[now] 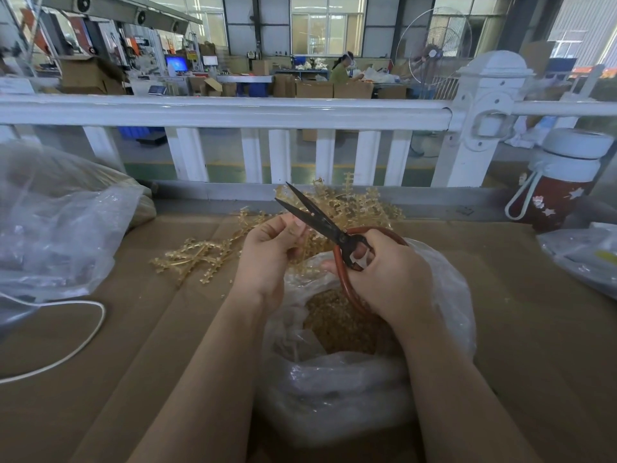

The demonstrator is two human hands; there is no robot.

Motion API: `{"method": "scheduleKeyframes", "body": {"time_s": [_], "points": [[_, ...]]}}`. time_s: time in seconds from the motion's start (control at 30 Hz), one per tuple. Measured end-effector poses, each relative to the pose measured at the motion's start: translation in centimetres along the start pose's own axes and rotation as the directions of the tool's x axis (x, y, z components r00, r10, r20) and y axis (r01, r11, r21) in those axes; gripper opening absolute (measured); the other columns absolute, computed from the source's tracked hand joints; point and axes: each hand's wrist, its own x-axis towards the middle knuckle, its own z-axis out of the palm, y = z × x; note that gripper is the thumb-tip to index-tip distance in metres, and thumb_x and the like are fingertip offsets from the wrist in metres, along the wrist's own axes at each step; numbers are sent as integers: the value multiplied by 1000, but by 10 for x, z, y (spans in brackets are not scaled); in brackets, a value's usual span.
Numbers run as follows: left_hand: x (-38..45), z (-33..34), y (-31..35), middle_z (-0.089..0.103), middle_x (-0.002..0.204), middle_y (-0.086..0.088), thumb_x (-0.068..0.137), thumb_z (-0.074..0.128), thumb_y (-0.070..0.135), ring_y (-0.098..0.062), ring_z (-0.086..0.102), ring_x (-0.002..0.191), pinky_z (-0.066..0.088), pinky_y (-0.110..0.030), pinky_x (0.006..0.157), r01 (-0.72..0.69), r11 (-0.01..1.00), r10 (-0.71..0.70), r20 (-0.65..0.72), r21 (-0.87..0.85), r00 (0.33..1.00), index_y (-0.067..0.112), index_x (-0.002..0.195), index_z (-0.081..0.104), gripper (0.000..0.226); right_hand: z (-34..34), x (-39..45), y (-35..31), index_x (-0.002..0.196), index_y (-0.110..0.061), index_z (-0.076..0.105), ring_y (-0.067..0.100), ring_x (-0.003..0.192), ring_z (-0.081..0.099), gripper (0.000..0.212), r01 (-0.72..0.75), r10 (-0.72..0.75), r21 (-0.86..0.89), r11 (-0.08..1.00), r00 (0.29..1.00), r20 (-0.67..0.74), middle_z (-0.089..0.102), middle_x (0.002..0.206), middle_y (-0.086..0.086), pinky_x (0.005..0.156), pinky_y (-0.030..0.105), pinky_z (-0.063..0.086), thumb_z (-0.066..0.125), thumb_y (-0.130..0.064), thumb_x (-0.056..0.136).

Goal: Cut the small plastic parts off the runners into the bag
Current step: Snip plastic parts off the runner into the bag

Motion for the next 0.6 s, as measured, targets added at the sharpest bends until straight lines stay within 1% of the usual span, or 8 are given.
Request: {"method": "scheduleKeyframes", "body": {"time_s": [0.07,0.13,0.23,0.37,0.5,0.6], "points": [[0,0,0,51,64,4,99,55,9,-10,39,63,34,-24,61,-4,1000,4,6,-3,1000,21,67,73,38,-1,0,0,86,-29,59,4,71,55,52,2,-2,5,1000,1000,-5,59,75,-17,60,22,45,66,-79,73],[0,0,-1,50,63,4,99,55,9,-10,38,62,34,-24,61,-5,1000,6,13,-12,1000,21,68,72,37,-1,0,0,86,-29,59,4,72,55,49,3,-3,4,1000,1000,0,59,75,-17,60,20,44,68,-76,76],[0,-1,-1,50,66,3,99,54,9,-9,37,63,33,-23,61,-8,1000,9,23,-28,1000,16,77,70,28,0,0,1,91,-29,62,4,75,58,46,19,-19,6,1000,1000,14,63,80,-17,62,17,44,70,-72,79],[1,-2,-2,48,67,2,99,53,9,-10,35,63,33,-24,61,-4,1000,4,16,-21,1000,11,80,66,23,-1,0,1,91,-29,62,2,73,57,55,39,-40,29,999,999,27,64,80,-16,60,8,37,61,-82,73],[1,-2,-3,44,70,-2,99,51,7,-11,34,64,32,-24,61,-8,1000,8,11,-22,1000,10,79,64,24,-1,0,2,92,-29,62,4,73,59,58,49,-50,33,998,999,9,66,80,-15,60,11,41,59,-83,73],[2,-3,-3,45,68,-1,98,52,7,-10,35,63,33,-23,60,-11,1000,11,16,-23,1000,8,79,62,22,1,1,3,93,-30,63,5,75,61,48,47,-47,19,999,999,-3,66,81,-15,60,12,41,67,-76,78]]}}
